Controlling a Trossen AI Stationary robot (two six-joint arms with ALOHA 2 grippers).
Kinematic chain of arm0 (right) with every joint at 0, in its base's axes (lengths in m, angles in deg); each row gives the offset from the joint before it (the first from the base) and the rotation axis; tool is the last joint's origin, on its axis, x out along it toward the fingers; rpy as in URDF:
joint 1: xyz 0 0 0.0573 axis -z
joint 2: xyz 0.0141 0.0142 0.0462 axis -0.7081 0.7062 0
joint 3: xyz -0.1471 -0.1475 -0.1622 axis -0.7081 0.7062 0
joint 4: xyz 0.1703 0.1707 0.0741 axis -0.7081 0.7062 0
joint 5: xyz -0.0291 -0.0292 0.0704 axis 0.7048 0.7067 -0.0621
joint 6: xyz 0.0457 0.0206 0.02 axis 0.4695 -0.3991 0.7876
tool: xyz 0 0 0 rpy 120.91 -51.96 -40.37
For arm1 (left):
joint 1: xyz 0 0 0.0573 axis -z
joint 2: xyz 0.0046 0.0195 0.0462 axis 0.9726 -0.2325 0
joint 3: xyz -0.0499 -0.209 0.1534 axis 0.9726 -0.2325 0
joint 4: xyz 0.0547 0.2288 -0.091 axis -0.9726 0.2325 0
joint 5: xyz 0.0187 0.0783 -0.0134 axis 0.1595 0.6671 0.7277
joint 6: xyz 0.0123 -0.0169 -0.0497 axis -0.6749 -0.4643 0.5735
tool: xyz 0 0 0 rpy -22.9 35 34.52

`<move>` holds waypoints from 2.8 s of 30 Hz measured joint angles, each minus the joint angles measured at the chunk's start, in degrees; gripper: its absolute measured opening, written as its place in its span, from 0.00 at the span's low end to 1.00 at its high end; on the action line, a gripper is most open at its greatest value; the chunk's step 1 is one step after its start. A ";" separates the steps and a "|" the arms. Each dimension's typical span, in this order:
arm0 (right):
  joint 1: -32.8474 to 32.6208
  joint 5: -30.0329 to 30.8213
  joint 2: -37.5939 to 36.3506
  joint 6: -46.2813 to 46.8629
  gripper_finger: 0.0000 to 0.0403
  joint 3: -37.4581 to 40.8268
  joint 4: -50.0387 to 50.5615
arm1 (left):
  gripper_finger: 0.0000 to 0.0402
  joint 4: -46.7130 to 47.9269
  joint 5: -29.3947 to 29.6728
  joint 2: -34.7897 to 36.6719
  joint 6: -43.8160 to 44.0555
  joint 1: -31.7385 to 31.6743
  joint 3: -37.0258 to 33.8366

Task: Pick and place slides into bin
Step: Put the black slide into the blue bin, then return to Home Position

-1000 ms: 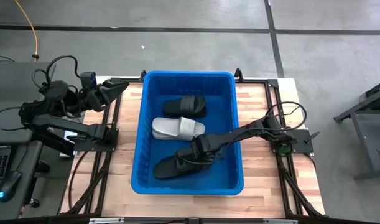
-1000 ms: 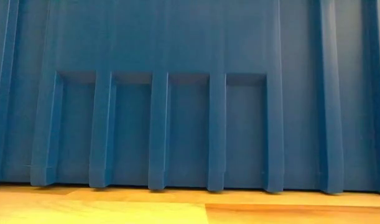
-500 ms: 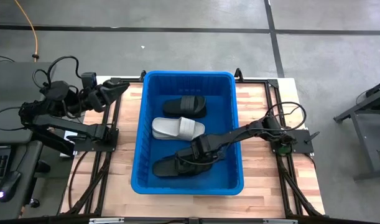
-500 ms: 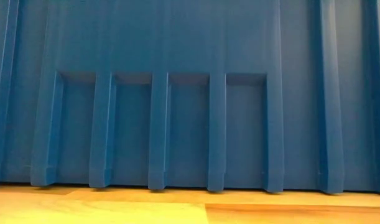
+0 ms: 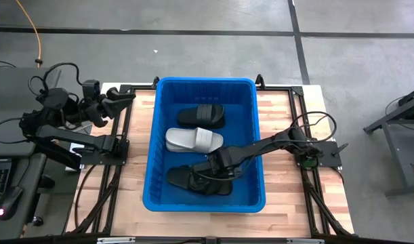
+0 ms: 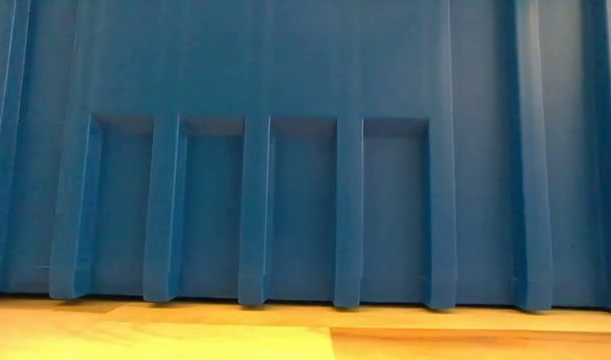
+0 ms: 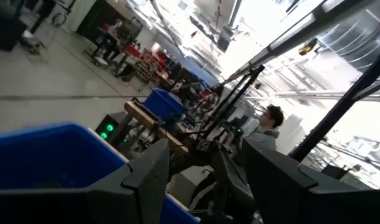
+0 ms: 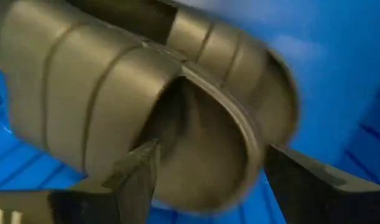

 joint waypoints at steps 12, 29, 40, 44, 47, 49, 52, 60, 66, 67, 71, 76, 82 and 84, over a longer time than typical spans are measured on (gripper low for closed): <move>0.49 4.18 -0.53 -6.33 0.67 -7.17 16.73 | 0.48 1.06 -3.70 0.08 2.22 0.00 -0.06; -2.86 19.08 -5.32 -57.53 0.66 -8.33 -54.32 | 0.48 1.31 -17.17 -0.17 -0.04 0.00 -0.06; -1.05 7.80 -14.44 -63.70 0.66 14.69 -87.79 | 0.48 -1.34 -23.36 -0.07 -4.88 0.00 -0.06; -0.54 7.47 -23.52 -63.91 0.66 31.28 -98.77 | 0.48 -1.56 -25.04 -0.03 -7.36 0.02 -0.29; -0.49 10.46 -30.56 -64.21 0.67 45.05 -110.97 | 0.48 -8.17 -25.93 1.21 -7.84 0.02 -3.79; -0.96 12.39 -35.05 -64.83 0.67 52.46 -118.19 | 0.48 -17.34 -26.96 2.52 -6.34 -0.02 -8.26; -2.10 13.26 -41.43 -65.82 0.66 60.58 -121.84 | 0.48 -30.04 -26.74 5.97 -4.57 0.00 -16.28; -4.10 16.07 -57.26 -69.01 0.66 75.19 -122.12 | 0.48 -46.92 -21.70 12.43 -4.10 -0.01 -31.89; -5.01 18.33 -65.52 -69.07 0.66 85.18 -125.85 | 0.48 -48.55 -21.04 13.14 -4.13 0.00 -36.44; -5.02 18.40 -66.74 -69.03 0.67 86.67 -125.76 | 0.48 -47.54 -21.44 13.14 -4.58 0.00 -36.70; -5.02 18.32 -71.13 -68.49 0.66 92.49 -125.90 | 0.48 -44.03 -20.64 13.14 -5.99 0.00 -38.15; -5.02 19.38 -76.27 -69.25 0.66 98.27 -126.52 | 0.48 -43.92 -16.13 13.18 -9.64 -0.04 -38.86; -5.02 17.48 -80.81 -68.90 0.66 103.53 -129.23 | 0.48 -39.87 -12.68 13.13 -9.67 -0.02 -38.95; -5.02 16.08 -81.99 -69.71 0.66 105.27 -132.34 | 0.48 -40.82 -12.52 13.22 -10.02 -0.02 -38.93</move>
